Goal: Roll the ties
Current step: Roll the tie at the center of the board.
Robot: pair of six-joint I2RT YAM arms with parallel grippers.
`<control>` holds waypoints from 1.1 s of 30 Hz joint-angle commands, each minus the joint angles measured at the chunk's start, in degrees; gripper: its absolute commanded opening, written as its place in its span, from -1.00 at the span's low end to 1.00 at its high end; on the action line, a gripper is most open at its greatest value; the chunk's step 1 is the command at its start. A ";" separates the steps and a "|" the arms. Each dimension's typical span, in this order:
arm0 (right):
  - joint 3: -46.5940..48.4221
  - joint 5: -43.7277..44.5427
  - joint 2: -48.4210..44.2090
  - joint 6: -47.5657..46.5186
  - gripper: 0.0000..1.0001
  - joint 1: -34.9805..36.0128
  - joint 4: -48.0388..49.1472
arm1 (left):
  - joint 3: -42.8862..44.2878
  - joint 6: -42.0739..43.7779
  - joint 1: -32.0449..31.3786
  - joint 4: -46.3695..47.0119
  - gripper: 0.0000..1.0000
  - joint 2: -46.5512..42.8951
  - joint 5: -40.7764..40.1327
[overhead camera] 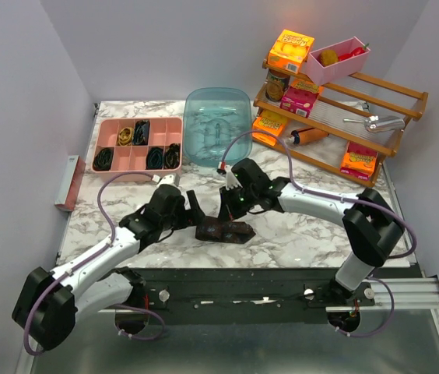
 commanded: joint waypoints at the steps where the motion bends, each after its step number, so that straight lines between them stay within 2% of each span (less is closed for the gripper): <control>1: 2.73 -2.13 1.75 0.40 -0.99 1.25 0.53 | -5.49 -2.74 3.11 7.80 0.94 -1.67 10.72; 13: 3.26 -1.61 6.85 0.22 -0.99 2.04 0.62 | -16.04 -8.19 5.23 23.79 0.90 -1.58 18.89; 20: 2.47 -0.90 8.08 0.75 -0.99 2.04 1.24 | -20.26 -11.10 5.23 35.48 0.79 2.46 22.24; 26: 1.32 0.59 8.17 1.36 -0.99 2.04 1.15 | -21.58 -12.67 5.23 40.76 0.58 5.45 23.82; 33: 0.88 0.86 8.43 1.72 -0.99 2.04 1.50 | -22.55 -13.12 5.23 45.95 0.18 8.70 24.18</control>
